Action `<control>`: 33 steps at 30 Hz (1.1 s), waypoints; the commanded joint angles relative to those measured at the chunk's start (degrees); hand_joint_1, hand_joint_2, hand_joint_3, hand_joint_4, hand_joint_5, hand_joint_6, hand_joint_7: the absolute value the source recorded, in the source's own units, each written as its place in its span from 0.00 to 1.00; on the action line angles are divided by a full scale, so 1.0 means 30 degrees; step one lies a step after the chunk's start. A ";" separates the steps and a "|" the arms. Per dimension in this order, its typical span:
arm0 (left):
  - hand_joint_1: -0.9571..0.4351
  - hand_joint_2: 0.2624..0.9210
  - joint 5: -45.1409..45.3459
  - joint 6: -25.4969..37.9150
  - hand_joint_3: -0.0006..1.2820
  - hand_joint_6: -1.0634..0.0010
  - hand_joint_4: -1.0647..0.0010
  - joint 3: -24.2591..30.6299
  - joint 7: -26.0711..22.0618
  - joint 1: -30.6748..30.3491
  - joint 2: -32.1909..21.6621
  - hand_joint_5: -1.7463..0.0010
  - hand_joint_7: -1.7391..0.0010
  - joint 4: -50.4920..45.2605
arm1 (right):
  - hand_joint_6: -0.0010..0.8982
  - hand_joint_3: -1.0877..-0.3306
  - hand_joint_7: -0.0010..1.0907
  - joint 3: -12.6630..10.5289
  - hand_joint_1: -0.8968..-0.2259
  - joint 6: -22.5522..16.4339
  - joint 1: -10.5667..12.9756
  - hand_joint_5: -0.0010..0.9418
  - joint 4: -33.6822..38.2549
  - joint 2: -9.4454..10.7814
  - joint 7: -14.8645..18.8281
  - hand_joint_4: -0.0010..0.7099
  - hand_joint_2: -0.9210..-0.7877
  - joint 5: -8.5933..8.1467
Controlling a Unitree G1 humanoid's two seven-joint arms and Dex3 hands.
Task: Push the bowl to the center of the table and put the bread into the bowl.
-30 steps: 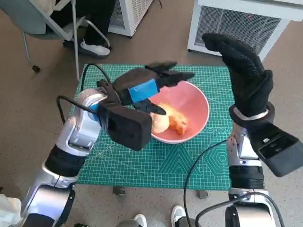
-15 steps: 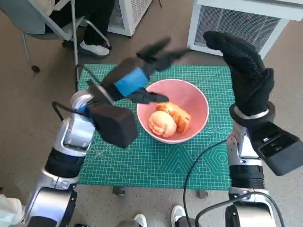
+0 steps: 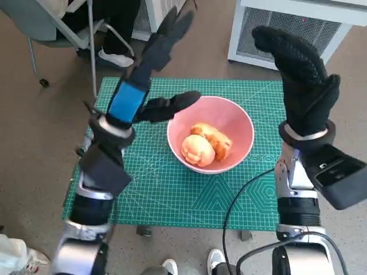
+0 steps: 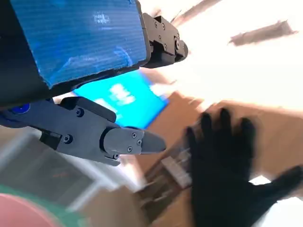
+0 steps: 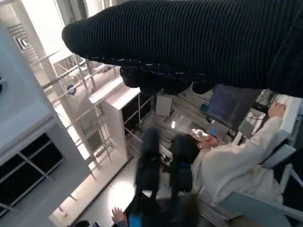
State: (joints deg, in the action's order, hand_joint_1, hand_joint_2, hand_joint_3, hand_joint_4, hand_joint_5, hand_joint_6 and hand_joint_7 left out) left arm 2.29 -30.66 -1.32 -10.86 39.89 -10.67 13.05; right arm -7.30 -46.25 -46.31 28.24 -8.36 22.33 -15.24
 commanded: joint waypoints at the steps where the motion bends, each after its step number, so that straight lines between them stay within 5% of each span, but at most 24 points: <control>1: 0.28 1.00 -0.0673 -0.1061 0.31 0.77 0.88 0.0482 0.0181 -0.0490 0.0216 0.98 0.99 0.0304 | 0.00 0.40 0.52 0.0109 0.52 0.0114 -0.0120 0.35 -0.0045 0.0157 -0.0335 0.14 0.00 0.0516; 14: 0.27 1.00 -0.1664 -0.2184 0.30 0.74 0.82 0.1095 0.0253 -0.0999 0.0660 0.98 0.98 0.0746 | 0.00 0.42 0.55 0.0255 0.51 -0.0140 -0.0587 0.25 0.0471 0.0168 0.0032 0.21 0.00 0.0341; 33: 0.28 1.00 -0.1984 -0.3151 0.27 0.73 0.80 0.1289 -0.0311 -0.1064 0.0529 0.99 0.98 0.1535 | 0.00 0.38 0.54 0.0487 0.52 -0.1063 -0.0314 0.21 0.0605 0.0067 -0.0207 0.24 0.00 0.1156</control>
State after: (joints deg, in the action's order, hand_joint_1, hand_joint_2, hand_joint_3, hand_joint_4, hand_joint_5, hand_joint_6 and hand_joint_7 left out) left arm -2.83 -39.06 2.19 -11.42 37.15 -8.83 17.29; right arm -6.10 -49.70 -48.29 29.66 -8.06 21.70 -12.06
